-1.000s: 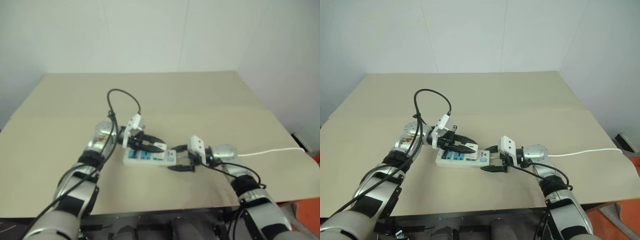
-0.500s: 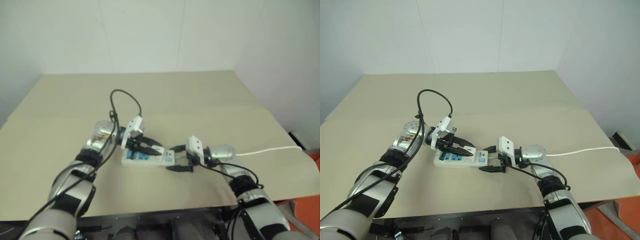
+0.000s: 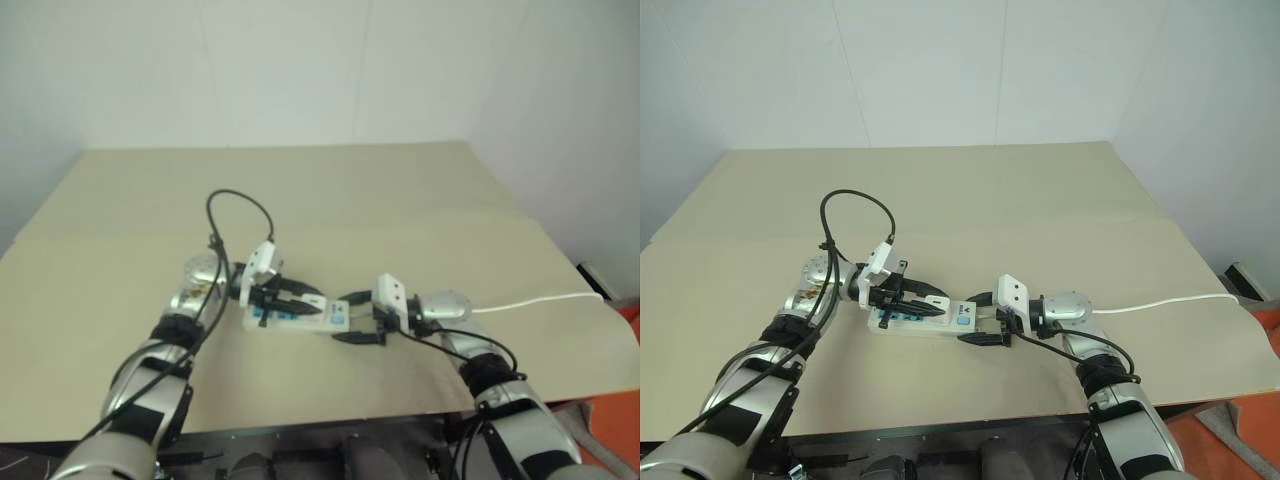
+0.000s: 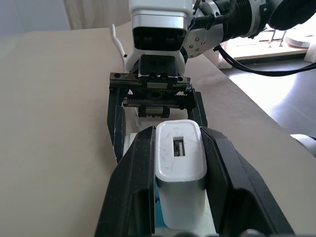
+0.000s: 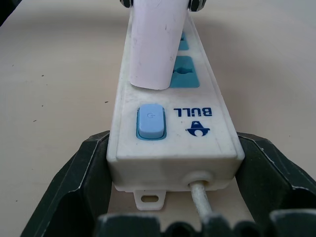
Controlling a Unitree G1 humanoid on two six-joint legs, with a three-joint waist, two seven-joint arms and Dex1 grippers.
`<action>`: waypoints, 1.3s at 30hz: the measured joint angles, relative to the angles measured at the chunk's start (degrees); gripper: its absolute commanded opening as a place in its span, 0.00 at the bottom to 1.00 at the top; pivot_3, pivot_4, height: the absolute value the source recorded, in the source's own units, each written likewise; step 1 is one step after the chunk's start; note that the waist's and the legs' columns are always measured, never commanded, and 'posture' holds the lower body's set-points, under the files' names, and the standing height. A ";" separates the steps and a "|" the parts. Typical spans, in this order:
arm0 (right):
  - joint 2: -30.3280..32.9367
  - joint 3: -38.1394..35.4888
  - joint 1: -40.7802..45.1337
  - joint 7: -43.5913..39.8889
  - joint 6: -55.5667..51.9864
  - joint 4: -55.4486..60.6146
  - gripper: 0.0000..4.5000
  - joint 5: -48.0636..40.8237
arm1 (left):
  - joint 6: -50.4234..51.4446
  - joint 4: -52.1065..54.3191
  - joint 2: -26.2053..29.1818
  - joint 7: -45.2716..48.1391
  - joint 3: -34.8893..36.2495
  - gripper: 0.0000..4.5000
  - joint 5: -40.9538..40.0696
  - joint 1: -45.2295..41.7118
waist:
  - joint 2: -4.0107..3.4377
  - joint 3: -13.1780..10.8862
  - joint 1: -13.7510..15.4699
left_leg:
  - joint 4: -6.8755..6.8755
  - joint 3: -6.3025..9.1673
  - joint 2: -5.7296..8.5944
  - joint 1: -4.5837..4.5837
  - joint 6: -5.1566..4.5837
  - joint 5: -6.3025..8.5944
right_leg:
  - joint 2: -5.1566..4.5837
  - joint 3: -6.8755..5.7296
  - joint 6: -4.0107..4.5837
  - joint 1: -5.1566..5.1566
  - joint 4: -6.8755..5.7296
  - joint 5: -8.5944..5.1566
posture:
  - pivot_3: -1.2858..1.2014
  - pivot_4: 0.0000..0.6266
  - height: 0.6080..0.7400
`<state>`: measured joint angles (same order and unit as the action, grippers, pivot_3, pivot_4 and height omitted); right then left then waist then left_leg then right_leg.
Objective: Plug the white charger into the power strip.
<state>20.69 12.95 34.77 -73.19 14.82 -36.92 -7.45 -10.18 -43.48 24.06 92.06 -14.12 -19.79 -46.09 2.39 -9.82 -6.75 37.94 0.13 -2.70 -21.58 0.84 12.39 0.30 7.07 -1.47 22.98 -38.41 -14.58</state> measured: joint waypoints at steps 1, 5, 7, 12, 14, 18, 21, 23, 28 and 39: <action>0.00 0.04 0.00 0.06 0.06 0.04 0.75 0.02 | 0.06 0.03 -0.02 0.08 0.22 0.22 0.24 0.00 | 0.00 0.00 -0.03 | -0.01 0.00 0.00 0.00 0.00 0.00 | 0.00 0.00 0.00 0.00 0.00 0.00 | 0.52 0.24 1.00; -0.04 0.13 0.01 0.18 0.16 0.05 0.75 0.15 | -1.04 0.05 -0.15 0.20 0.66 0.22 0.82 0.29 | 0.00 0.01 -0.07 | -0.03 -0.01 0.00 0.06 0.00 0.00 | 0.00 0.01 0.00 -0.03 0.02 0.00 | 0.52 0.24 1.00; -0.09 0.20 0.01 0.25 0.17 0.05 0.75 0.24 | -3.42 0.22 -0.19 0.18 0.68 0.22 1.59 1.03 | -0.03 0.07 -0.07 | -0.12 0.00 -0.01 0.27 0.00 0.00 | 0.00 0.00 0.00 -0.29 0.16 0.00 | 0.52 0.24 1.00; -0.10 0.27 -0.29 0.70 0.18 -0.12 0.75 0.64 | -6.18 0.21 -0.42 -0.88 0.76 0.22 2.03 2.27 | -0.11 0.40 -0.09 | -0.20 0.02 -0.04 0.55 0.01 0.01 | 0.00 0.00 0.15 -0.67 0.38 -0.09 | 0.52 0.24 1.00; -0.12 0.29 -0.35 0.82 0.17 -0.15 0.75 0.95 | -6.11 0.28 -0.51 -1.17 0.88 0.22 2.02 2.69 | -0.09 0.63 -0.08 | -0.20 0.03 -0.04 0.55 0.01 0.01 | 0.00 0.00 0.19 -0.67 0.38 -0.12 | 0.52 0.24 1.00; -0.14 0.29 -0.47 0.90 0.18 -0.13 0.75 1.11 | -5.50 0.70 -0.83 -1.76 1.58 0.22 2.02 3.48 | -0.17 0.88 -0.06 | -0.21 0.04 -0.04 0.54 0.01 0.01 | 0.00 -0.01 0.28 -0.67 0.39 -0.17 | 0.52 0.24 1.00; -0.14 0.29 -0.51 0.94 0.18 -0.10 0.75 1.14 | -4.76 0.98 -0.83 -2.17 1.71 0.22 2.02 3.64 | -0.18 0.92 -0.07 | -0.21 0.04 -0.04 0.54 0.01 0.01 | 0.00 -0.01 0.28 -0.67 0.39 -0.18 | 0.52 0.24 1.00; -0.15 0.29 -0.52 0.96 0.18 -0.10 0.75 1.14 | -4.51 1.02 -0.83 -2.28 1.72 0.22 2.02 3.64 | -0.19 0.94 -0.07 | -0.21 0.04 -0.04 0.54 0.01 0.01 | 0.00 -0.01 0.31 -0.67 0.40 -0.19 | 0.52 0.24 1.00; -0.22 0.34 -0.52 1.04 0.38 0.09 0.75 1.53 | -4.18 0.11 -0.17 -2.11 1.07 0.44 4.36 3.57 | -0.22 0.96 -0.16 | -0.22 0.04 -0.03 0.54 0.02 0.01 | 0.00 0.01 0.36 -0.64 0.40 -0.23 | 0.52 0.24 1.00; -0.33 0.25 -0.84 1.04 1.13 0.13 0.75 1.60 | -4.98 -2.02 0.31 -0.12 2.10 1.00 6.26 4.26 | -0.23 0.95 -0.32 | -0.29 0.01 -0.04 0.45 0.02 0.01 | 0.00 0.05 0.39 -0.49 0.42 -0.24 | 0.52 0.24 1.00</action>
<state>20.36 13.20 33.93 -72.15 15.95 -36.79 -5.85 -15.16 -45.50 24.37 91.94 -12.01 -13.52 -41.82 2.16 -8.87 -7.07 37.65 0.15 -2.74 -21.13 0.85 12.40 0.30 7.12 -1.08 22.49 -37.99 -14.82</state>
